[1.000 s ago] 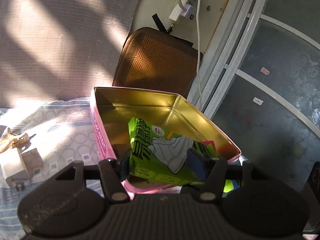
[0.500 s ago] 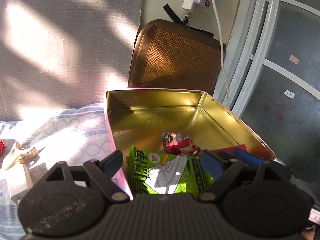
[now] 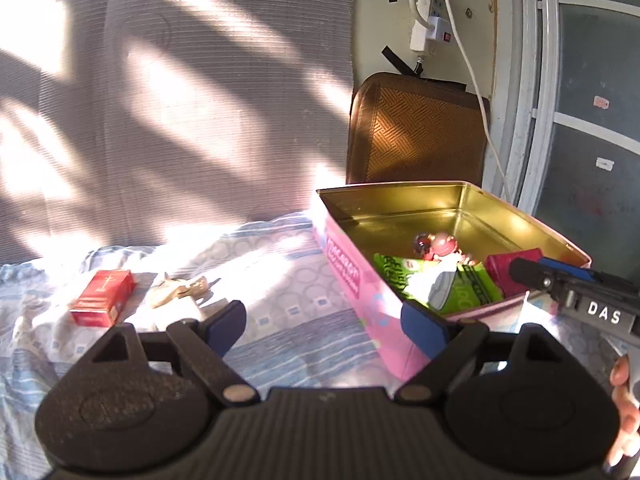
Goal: Organize rigid objects
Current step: 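Lower the green snack packet into the pink tin and open the right tool, then move the right tool to the red cigarette box and close on it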
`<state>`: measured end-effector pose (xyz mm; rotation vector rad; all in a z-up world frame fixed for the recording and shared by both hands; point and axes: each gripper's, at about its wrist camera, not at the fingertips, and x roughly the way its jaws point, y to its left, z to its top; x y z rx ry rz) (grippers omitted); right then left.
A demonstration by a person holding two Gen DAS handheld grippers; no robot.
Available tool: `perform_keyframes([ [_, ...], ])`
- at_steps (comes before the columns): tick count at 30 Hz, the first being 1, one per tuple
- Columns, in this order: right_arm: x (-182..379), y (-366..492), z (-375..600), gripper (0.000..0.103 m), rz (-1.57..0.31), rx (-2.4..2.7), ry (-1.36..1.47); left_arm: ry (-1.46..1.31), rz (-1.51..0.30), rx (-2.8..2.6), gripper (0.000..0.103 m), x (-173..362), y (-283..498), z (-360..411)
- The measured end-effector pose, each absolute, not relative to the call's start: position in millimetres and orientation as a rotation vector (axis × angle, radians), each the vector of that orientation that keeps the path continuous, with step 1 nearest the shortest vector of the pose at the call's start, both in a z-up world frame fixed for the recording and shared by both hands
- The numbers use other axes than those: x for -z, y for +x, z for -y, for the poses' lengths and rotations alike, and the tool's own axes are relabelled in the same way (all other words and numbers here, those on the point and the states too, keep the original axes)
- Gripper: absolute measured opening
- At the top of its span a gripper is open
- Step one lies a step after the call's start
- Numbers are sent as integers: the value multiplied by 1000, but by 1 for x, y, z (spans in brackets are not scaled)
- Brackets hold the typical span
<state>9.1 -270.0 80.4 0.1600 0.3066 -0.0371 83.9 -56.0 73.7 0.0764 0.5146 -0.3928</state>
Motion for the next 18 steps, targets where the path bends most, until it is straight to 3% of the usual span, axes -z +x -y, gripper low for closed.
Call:
perform_keyframes([
  [18,-86,19,183,50,-367,-103,11,95,-564,117,87,-33,96,-57],
])
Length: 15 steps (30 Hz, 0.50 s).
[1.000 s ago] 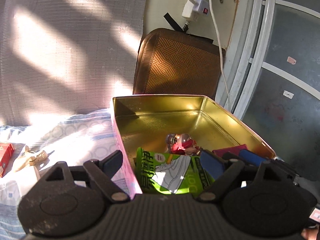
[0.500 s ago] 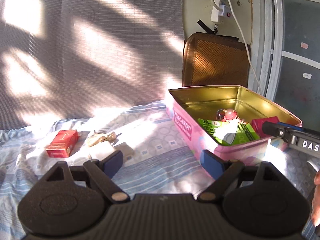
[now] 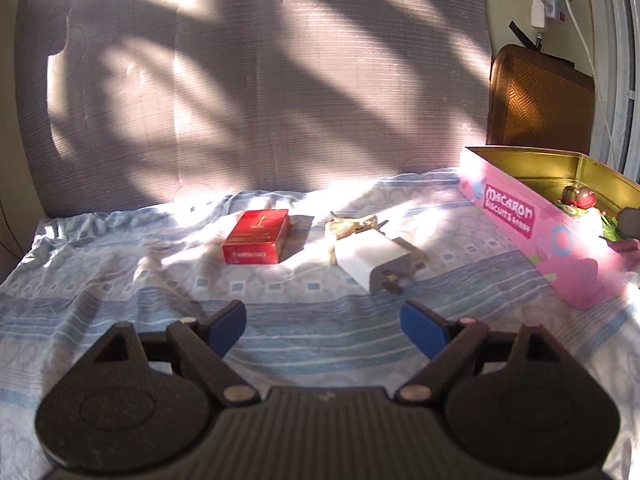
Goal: Organize rigid objects
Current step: 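Move the right tool to the red cigarette box and close on it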
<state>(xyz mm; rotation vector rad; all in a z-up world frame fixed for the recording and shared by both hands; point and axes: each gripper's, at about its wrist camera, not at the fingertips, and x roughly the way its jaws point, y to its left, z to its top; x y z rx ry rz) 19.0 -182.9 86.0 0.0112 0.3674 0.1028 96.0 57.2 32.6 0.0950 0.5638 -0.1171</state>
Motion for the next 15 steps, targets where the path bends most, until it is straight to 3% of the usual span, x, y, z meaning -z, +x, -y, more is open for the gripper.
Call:
perform_keyframes([
  [5,-85,40,146,50,-409,-209,-39,28,-580,-58,87,-19,113,-123],
  [11,-83,86,73,51,-465,-366,-91,-235,-585,-189,86,-14,121,-191],
  [15,-74,134,17,70,-501,-412,-40,-256,-535,-257,87,-22,114,-207],
])
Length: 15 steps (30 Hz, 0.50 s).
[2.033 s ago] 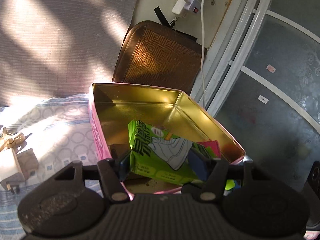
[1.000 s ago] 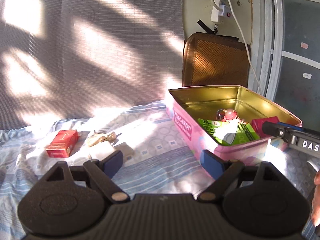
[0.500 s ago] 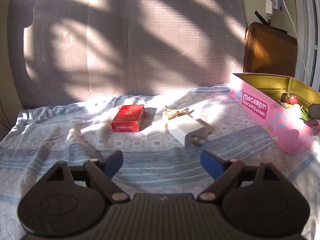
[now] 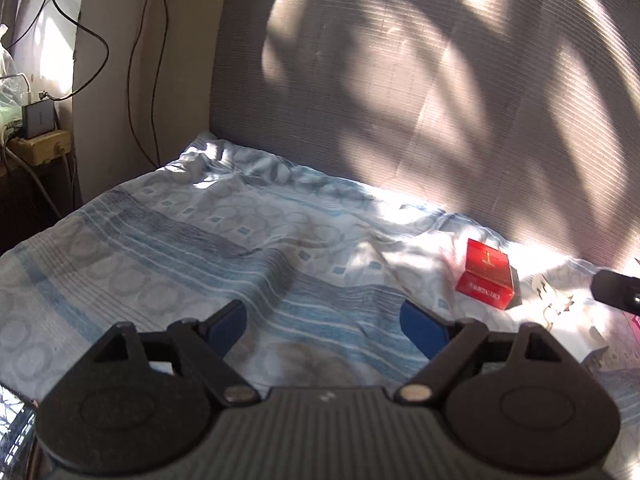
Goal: Organize rigid objects
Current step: 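Move the right tool to the red cigarette box and close on it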
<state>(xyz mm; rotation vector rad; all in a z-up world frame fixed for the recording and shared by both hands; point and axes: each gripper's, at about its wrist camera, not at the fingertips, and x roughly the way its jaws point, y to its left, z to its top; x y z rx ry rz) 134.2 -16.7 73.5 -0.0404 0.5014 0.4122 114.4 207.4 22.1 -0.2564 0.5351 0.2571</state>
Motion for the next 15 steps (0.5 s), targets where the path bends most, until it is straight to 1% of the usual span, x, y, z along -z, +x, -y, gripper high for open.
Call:
perform_keyframes([
  [1,-69,149,2,71,-519,-407,-27,-267,-527,-265,87,-24,112,-212],
  [4,-49,194,-36,72,-596,-347,-39,-300,-521,-276,87,-26,113,-219],
  [7,-29,229,-59,73,-665,-273,-100,-315,-531,-260,87,-25,117,-221],
  [9,-12,249,-64,75,-749,-200,-133,-310,-532,-250,87,-26,118,-219],
  [10,-5,255,-58,74,-776,-187,-97,-307,-532,-245,87,-26,118,-218],
  [11,-5,253,-54,73,-750,-188,-78,-304,-532,-239,87,-26,118,-217],
  [13,-6,246,-51,59,-744,-218,-93,-300,-531,-232,87,-27,118,-215],
  [15,-8,234,-49,59,-744,-271,-106,-296,-534,-227,87,-27,119,-213],
])
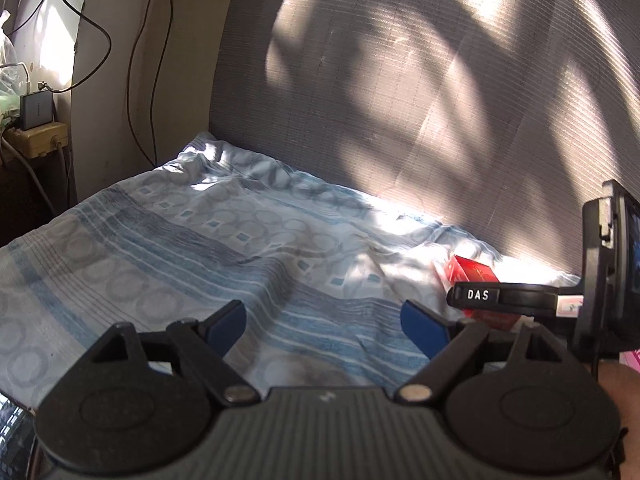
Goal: Organize rigid objects
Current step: 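Move the right tool to the red cigarette box and close on it, then hold the red cigarette box in the right tool above the sheet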
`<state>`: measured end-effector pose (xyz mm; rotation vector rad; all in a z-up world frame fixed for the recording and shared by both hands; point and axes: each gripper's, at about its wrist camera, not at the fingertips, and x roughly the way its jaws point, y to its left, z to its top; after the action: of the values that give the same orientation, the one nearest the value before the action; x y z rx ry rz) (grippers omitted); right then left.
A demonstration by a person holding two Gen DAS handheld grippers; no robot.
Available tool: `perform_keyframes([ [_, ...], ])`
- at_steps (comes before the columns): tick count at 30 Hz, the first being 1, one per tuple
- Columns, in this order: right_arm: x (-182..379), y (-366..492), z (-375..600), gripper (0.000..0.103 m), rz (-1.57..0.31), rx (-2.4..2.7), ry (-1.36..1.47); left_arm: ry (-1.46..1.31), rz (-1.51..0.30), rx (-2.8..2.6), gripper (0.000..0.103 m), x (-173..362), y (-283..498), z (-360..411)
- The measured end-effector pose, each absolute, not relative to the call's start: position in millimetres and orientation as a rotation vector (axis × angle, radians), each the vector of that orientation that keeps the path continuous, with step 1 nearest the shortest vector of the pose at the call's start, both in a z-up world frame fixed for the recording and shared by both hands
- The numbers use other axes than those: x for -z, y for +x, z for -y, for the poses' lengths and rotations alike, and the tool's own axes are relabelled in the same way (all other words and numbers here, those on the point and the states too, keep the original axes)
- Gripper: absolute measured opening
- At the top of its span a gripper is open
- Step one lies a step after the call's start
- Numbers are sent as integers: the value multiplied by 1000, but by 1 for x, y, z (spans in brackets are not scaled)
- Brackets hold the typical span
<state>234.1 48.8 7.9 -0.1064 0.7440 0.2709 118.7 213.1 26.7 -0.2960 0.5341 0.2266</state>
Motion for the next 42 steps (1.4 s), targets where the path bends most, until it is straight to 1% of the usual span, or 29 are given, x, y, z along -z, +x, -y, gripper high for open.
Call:
perform_keyframes([
  [8,-25,135,-12,59,-760,-650,-265,-248,-577,-220,88,-18,123,-203],
  [11,-29,94,15,59,-751,-706,-330,-198,-604,-210,88,-12,125,-193],
  [14,-30,62,50,59,-737,-689,-346,-149,-592,-196,88,-12,123,-184],
  [20,-31,11,130,59,-707,-537,-279,-47,-565,-187,90,-14,118,-167],
  [26,-25,-17,190,60,-652,-357,-170,43,-561,-199,90,-14,119,-153],
  [28,-22,-22,203,65,-632,-336,-120,56,-562,-209,90,-13,119,-151],
  [30,-22,-22,208,67,-627,-331,-86,58,-563,-218,90,-13,119,-151],
  [31,-21,-21,208,71,-630,-328,-84,57,-564,-222,90,-13,119,-151],
  [32,-20,-20,206,72,-631,-331,-88,55,-566,-225,90,-13,119,-151],
  [34,-20,-21,202,77,-632,-340,-108,51,-567,-232,90,-13,119,-152],
  [37,-20,-25,204,80,-631,-348,-117,50,-568,-238,90,-12,119,-153],
  [42,-21,-29,210,81,-628,-353,-102,53,-573,-240,90,-12,120,-151],
])
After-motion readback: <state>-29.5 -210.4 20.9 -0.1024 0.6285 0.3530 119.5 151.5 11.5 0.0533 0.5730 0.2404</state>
